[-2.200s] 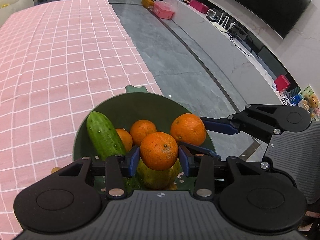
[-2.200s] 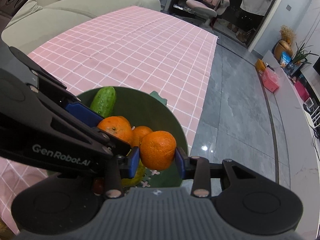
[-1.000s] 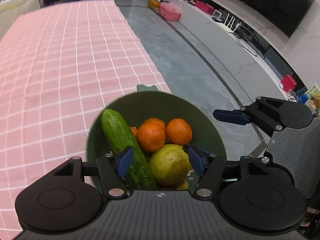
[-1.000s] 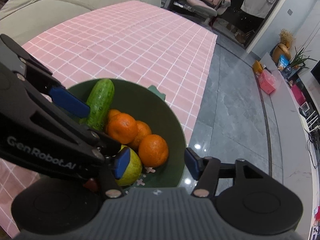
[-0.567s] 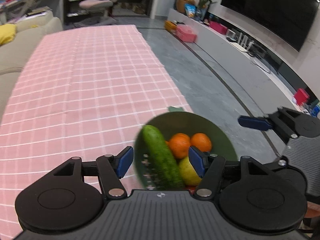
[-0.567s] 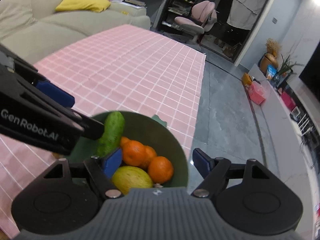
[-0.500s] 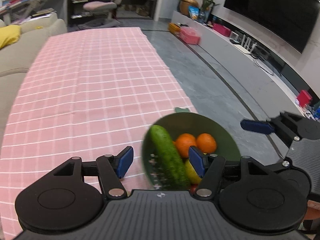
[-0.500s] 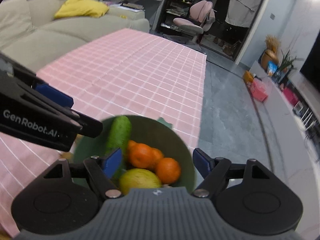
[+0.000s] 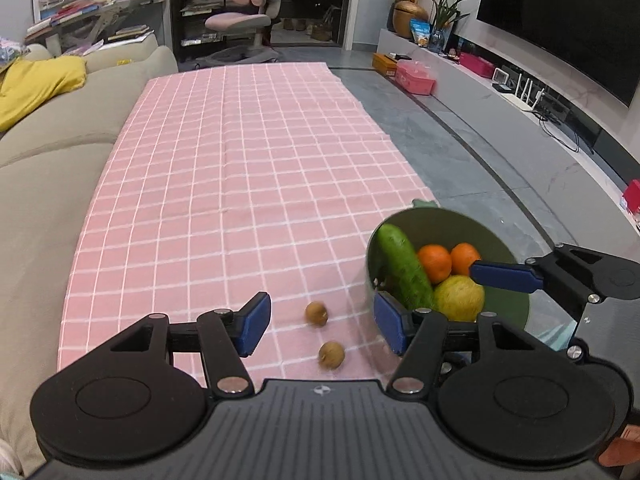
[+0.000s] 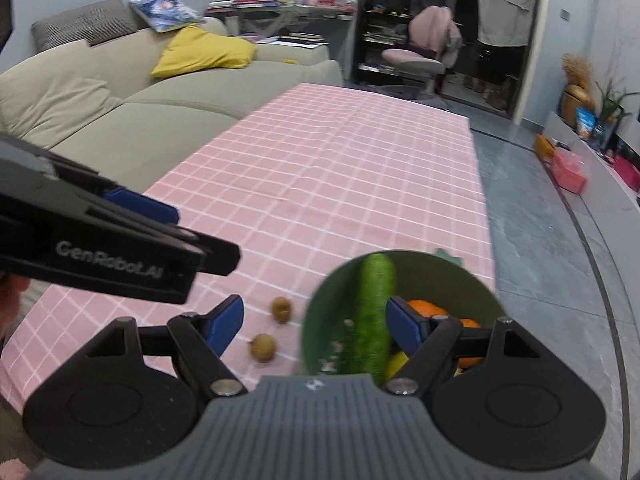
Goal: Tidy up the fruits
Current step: 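Move both open tools back from the colander toward the two brown kiwis, then grasp a brown kiwi with the left tool while the right tool grasps the other kiwi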
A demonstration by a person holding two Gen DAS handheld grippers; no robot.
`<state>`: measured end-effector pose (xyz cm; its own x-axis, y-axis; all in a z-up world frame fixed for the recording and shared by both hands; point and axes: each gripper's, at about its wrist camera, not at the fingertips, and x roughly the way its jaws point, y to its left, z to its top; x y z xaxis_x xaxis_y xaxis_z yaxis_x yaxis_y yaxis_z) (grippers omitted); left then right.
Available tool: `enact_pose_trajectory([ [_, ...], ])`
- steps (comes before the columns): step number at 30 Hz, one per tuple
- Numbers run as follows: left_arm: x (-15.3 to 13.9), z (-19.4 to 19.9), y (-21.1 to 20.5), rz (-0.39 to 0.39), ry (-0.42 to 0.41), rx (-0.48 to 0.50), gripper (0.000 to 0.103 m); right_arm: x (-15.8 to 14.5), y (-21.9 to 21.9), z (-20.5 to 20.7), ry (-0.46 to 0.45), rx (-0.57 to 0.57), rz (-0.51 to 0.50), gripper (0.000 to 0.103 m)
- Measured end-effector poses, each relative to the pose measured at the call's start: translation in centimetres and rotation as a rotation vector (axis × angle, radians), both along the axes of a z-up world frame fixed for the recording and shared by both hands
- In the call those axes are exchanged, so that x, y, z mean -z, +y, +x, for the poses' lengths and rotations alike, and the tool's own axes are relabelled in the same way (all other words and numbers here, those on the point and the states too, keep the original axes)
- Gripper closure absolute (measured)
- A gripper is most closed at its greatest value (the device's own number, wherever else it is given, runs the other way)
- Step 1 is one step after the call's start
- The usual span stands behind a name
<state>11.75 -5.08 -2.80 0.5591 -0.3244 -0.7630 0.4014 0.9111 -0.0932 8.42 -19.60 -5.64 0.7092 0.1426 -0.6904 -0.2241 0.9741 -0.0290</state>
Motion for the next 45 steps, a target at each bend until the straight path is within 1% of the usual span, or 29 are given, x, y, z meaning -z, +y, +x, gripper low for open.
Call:
enact_pose_trajectory([
  [5, 2.0, -0.3, 2.5, -0.007, 0.053, -0.023, 0.038, 0.8, 2.6, -0.7, -0.003, -0.097, -0.049, 0.028],
  [10, 3.6, 0.0, 4.5, -0.004, 0.108, -0.056, 0.042, 1.7, 4.0, -0.8, -0.006, -0.189, -0.116, 0.028],
  [12, 4.3, 0.4, 4.9, -0.022, 0.143, -0.058, 0.043, 2.1, 4.4, -0.6, -0.006, -0.223, -0.141, 0.030],
  [14, 5.0, 0.5, 5.2, -0.048, 0.169, -0.049, 0.045, 2.7, 5.0, -0.5, -0.007, -0.264, -0.182, 0.039],
  [16, 5.6, 0.9, 5.2, -0.072, 0.194, -0.035, 0.052, 3.1, 5.3, -0.3, -0.010, -0.303, -0.222, 0.042],
  [17, 6.0, 1.0, 5.1, -0.083, 0.207, -0.026, 0.054, 3.2, 5.5, -0.2, -0.012, -0.321, -0.241, 0.046],
  [18, 6.3, 1.2, 5.0, -0.092, 0.218, -0.015, 0.058, 3.4, 5.6, 0.0, -0.010, -0.343, -0.259, 0.049],
  [19, 6.7, 1.3, 4.9, -0.101, 0.231, -0.006, 0.064, 3.6, 5.6, 0.1, -0.007, -0.360, -0.273, 0.054],
  [20, 7.0, 1.4, 4.8, -0.107, 0.244, -0.002, 0.066, 3.7, 5.7, 0.3, -0.002, -0.377, -0.291, 0.058],
  [21, 7.3, 1.5, 4.7, -0.115, 0.257, 0.001, 0.068, 4.0, 5.7, 0.4, 0.001, -0.397, -0.310, 0.060],
  [23, 7.9, 1.7, 4.5, -0.139, 0.277, 0.014, 0.070, 4.5, 5.8, 0.6, 0.005, -0.436, -0.358, 0.066],
  [25, 8.4, 2.0, 4.1, -0.160, 0.291, 0.023, 0.071, 5.0, 5.8, 0.7, 0.011, -0.462, -0.392, 0.068],
  [29, 9.5, 3.1, 3.5, -0.185, 0.324, 0.013, 0.071, 5.5, 5.3, 0.6, 0.028, -0.493, -0.434, 0.068],
  [32, 10.0, 3.7, 2.9, -0.185, 0.329, 0.020, 0.071, 4.9, 4.5, 0.1, 0.009, -0.482, -0.434, 0.068],
  [35, 10.5, 4.0, 2.3, -0.194, 0.326, 0.027, 0.070, 3.8, 3.1, -0.3, 0.006, -0.436, -0.392, 0.068],
  [39, 11.3, 4.6, 1.3, -0.172, 0.331, 0.026, 0.070, 3.0, 1.1, -0.1, 0.037, -0.364, -0.327, 0.068],
  [42, 11.9, 4.8, 0.1, -0.151, 0.334, 0.039, 0.070, 2.9, 0.3, -0.1, 0.076, -0.336, -0.278, 0.068],
  [45, 12.2, 5.0, -0.8, -0.119, 0.338, 0.049, 0.070, 3.2, 0.2, -0.2, 0.085, -0.332, -0.283, 0.068],
])
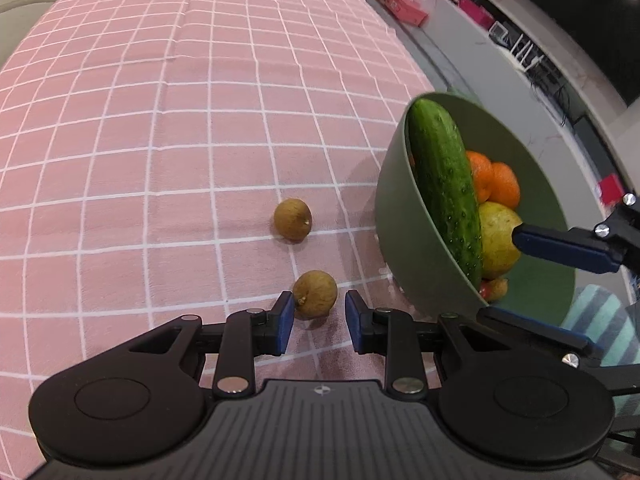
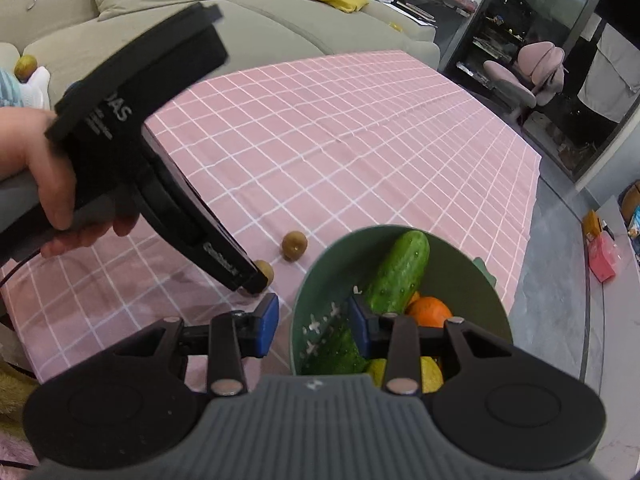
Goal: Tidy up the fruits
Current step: 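Grasp a brown kiwi with the left tool while the right tool grasps the other kiwi, then carry both kiwis into the colander and open both tools to release them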
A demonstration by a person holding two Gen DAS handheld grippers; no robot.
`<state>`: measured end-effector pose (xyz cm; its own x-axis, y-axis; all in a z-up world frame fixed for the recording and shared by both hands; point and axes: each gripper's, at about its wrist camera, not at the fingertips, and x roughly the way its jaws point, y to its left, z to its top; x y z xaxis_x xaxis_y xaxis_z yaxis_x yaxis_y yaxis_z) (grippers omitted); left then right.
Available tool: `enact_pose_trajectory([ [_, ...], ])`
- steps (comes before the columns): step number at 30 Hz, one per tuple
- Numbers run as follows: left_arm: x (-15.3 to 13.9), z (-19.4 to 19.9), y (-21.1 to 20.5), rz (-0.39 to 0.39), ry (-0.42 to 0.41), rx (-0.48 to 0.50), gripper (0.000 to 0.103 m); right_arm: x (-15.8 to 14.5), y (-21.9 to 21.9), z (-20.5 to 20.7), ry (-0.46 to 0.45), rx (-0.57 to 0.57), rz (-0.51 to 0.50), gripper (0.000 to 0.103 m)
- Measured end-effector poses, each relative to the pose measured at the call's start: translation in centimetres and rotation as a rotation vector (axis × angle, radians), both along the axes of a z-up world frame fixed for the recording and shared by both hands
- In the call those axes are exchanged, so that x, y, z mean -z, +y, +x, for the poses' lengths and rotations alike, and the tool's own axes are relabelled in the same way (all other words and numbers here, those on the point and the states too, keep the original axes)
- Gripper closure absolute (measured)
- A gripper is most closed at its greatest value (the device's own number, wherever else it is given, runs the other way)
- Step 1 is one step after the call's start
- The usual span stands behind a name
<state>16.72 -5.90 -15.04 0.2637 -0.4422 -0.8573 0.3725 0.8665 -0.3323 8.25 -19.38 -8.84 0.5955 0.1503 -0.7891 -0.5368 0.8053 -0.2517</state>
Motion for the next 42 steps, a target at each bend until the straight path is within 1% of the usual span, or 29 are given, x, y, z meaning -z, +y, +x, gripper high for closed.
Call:
enact_pose_trajectory([
  [3, 0.3, 0.1, -0.3, 0.007, 0.009, -0.003, 0.071, 0.1, 0.0, 0.0, 0.003, -0.003, -0.001, 0.068],
  [6, 0.6, 0.1, -0.3, -0.010, 0.013, -0.006, 0.077, 0.1, 0.0, 0.2, 0.005, -0.008, -0.001, 0.068],
  [9, 0.3, 0.0, -0.2, 0.010, -0.007, -0.013, 0.078, 0.1, 0.1, 0.8, 0.000, -0.025, -0.006, 0.068],
  [12, -0.2, 0.1, 1.0, -0.010, -0.015, -0.045, 0.078, -0.1, 0.4, 1.7, -0.011, -0.061, -0.018, 0.068],
  [16, -1.4, 0.7, 3.2, -0.014, -0.041, -0.108, 0.078, -0.2, 1.9, 3.5, -0.015, -0.145, -0.054, 0.068],
  [22, -2.0, 1.4, 6.1, -0.022, -0.053, -0.177, 0.079, 1.2, 4.8, 6.6, 0.031, -0.273, -0.139, 0.068],
  [24, -1.8, 1.4, 6.7, -0.026, -0.044, -0.187, 0.079, 2.1, 5.7, 7.8, 0.075, -0.311, -0.167, 0.069],
  [25, -1.7, 1.5, 6.8, -0.025, -0.039, -0.189, 0.079, 2.5, 6.0, 8.3, 0.097, -0.326, -0.179, 0.070],
  [26, -1.5, 1.6, 7.1, -0.024, -0.029, -0.193, 0.079, 3.1, 6.3, 9.0, 0.123, -0.341, -0.200, 0.076],
  [27, -1.2, 1.5, 7.4, -0.024, -0.020, -0.196, 0.079, 3.5, 6.6, 9.4, 0.142, -0.352, -0.218, 0.078],
  [29, -1.0, 1.4, 7.8, -0.027, -0.006, -0.197, 0.079, 4.5, 6.9, 10.3, 0.175, -0.375, -0.254, 0.079],
  [34, -0.6, 1.4, 8.1, -0.034, 0.012, -0.192, 0.079, 6.1, 6.9, 11.9, 0.235, -0.359, -0.264, 0.079],
  [37, -0.1, 1.4, 8.0, -0.040, 0.029, -0.194, 0.079, 6.5, 6.9, 12.4, 0.248, -0.351, -0.272, 0.079],
  [42, 0.0, 1.6, 8.2, -0.055, 0.031, -0.208, 0.079, 7.2, 6.8, 13.0, 0.266, -0.338, -0.271, 0.079],
])
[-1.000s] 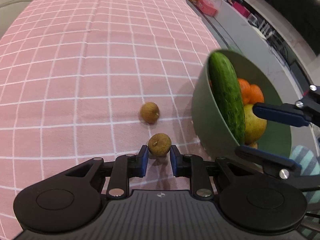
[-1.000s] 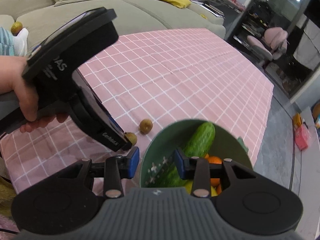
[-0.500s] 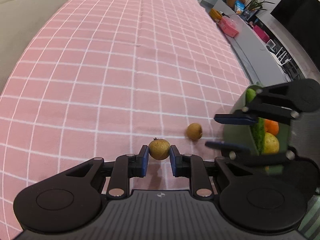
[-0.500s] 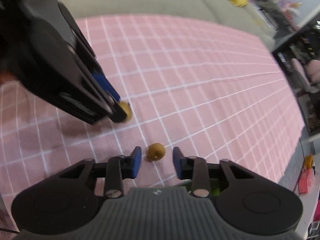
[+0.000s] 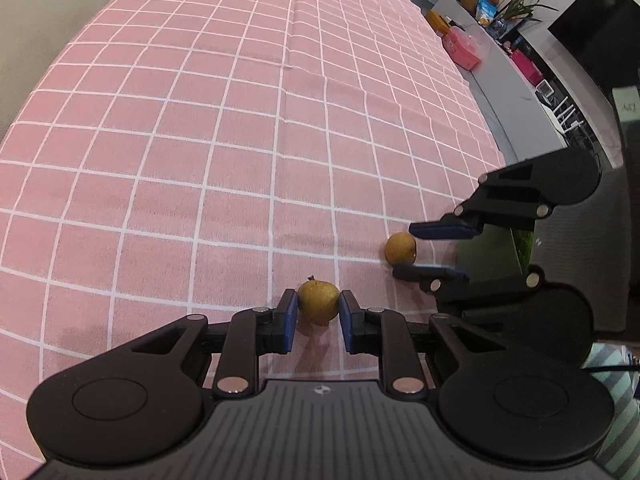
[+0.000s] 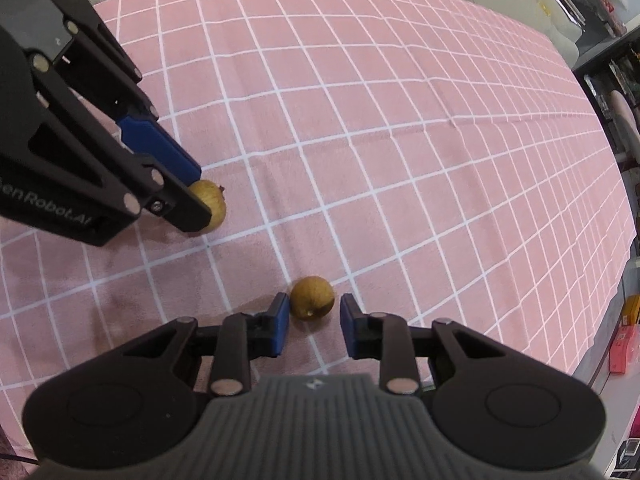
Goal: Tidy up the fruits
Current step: 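Carry both kiwis into the colander and open both tools to release them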
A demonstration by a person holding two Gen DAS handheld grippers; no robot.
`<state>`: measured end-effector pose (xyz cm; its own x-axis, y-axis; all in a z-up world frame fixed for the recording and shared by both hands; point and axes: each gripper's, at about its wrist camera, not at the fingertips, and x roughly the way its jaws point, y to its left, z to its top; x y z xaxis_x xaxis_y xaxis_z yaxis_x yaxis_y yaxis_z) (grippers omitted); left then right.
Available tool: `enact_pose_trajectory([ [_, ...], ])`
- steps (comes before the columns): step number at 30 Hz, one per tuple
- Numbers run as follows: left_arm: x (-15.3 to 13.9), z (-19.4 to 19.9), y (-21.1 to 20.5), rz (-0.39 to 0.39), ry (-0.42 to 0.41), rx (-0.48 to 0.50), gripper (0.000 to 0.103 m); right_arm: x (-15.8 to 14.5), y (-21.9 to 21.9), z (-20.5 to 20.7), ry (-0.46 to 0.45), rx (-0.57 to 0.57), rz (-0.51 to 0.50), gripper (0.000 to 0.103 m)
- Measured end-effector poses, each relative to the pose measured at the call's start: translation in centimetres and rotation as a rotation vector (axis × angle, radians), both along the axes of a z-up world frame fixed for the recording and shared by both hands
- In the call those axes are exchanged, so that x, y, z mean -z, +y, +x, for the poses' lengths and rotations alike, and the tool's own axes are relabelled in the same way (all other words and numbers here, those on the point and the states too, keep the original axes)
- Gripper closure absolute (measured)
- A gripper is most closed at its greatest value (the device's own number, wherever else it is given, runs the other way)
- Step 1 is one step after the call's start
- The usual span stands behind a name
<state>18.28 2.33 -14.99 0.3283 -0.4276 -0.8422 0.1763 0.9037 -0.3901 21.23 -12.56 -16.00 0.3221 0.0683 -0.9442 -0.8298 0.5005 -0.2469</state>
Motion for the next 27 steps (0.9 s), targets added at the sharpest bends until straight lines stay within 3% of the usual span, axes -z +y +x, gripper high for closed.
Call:
enact_pose_trajectory([
  [5, 0.3, 0.3, -0.4, -0.015, 0.020, -0.006, 0.076, 0.5, 0.1, 0.0, 0.004, 0.028, 0.015, 0.083],
  [11, -0.1, 0.1, -1.3, 0.022, -0.003, 0.010, 0.076, 0.1, -0.1, -0.5, -0.013, 0.047, 0.035, 0.083],
  [18, -2.4, -0.4, -1.6, 0.044, -0.063, 0.016, 0.076, -3.4, -0.4, -2.1, -0.071, 0.097, 0.120, 0.083],
  [27, -7.3, -2.1, -4.6, 0.034, -0.182, 0.097, 0.076, -10.2, -5.1, -5.9, -0.169, 0.288, 0.301, 0.083],
])
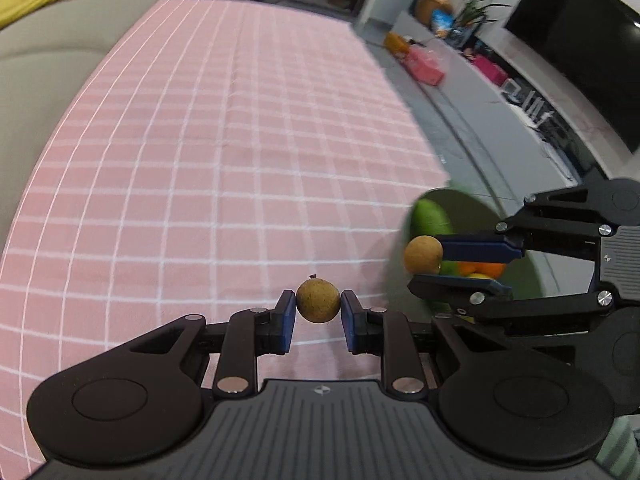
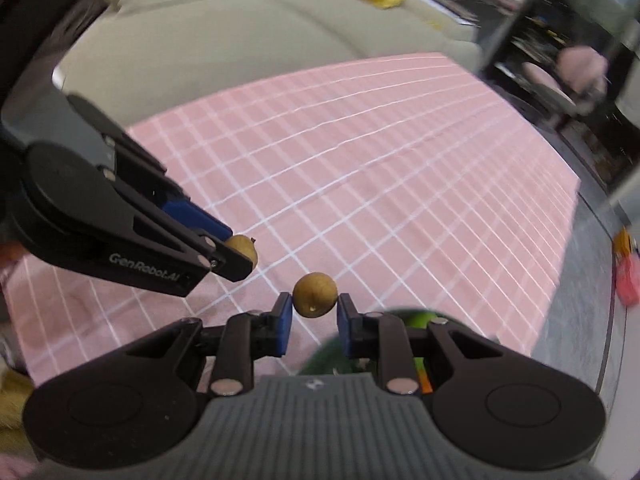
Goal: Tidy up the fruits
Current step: 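Carry both kiwis into the colander and open both tools to release them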
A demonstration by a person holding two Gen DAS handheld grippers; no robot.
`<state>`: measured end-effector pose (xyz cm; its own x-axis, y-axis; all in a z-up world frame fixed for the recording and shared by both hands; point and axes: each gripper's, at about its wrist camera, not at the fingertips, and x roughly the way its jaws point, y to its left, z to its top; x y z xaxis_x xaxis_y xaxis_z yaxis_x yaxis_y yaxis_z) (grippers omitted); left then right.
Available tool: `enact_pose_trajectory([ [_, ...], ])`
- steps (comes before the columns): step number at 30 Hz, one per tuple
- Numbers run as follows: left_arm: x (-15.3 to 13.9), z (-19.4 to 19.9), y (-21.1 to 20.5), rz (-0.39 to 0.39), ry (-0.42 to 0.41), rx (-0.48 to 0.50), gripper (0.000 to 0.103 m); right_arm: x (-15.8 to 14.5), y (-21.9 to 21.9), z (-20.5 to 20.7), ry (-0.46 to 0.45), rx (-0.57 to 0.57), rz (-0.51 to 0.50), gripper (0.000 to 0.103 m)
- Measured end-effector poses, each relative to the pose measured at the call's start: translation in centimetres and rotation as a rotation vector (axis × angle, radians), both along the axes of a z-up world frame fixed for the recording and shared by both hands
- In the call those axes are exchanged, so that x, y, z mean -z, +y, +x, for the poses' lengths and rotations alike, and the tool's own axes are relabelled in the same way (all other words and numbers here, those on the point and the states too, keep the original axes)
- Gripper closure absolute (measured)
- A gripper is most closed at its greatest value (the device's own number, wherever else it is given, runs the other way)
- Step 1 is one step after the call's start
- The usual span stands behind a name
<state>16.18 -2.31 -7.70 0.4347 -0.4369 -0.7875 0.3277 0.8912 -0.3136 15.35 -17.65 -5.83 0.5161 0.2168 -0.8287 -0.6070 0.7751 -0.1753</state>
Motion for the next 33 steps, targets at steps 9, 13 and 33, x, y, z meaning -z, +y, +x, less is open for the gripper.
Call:
enact_pose_trajectory([
  [9, -2.1, -1.4, -5.1, -0.069, -0.043, 0.138, 0.076, -1.8, -7.4, -3.4, -0.021, 0.231, 0.089, 0.083],
  [13, -1.1, -1.5, -8.1, -0.049, -0.009, 0.204, 0.076, -0.6, -10.1, -4.2, 0.027, 0.320, 0.110, 0.083],
  [33, 3.6, -2.2, -13.2, -0.004, 0.139, 0.332, 0.074, 5.7, -13.1, -4.1, 0.237, 0.388, 0.135, 0.081],
])
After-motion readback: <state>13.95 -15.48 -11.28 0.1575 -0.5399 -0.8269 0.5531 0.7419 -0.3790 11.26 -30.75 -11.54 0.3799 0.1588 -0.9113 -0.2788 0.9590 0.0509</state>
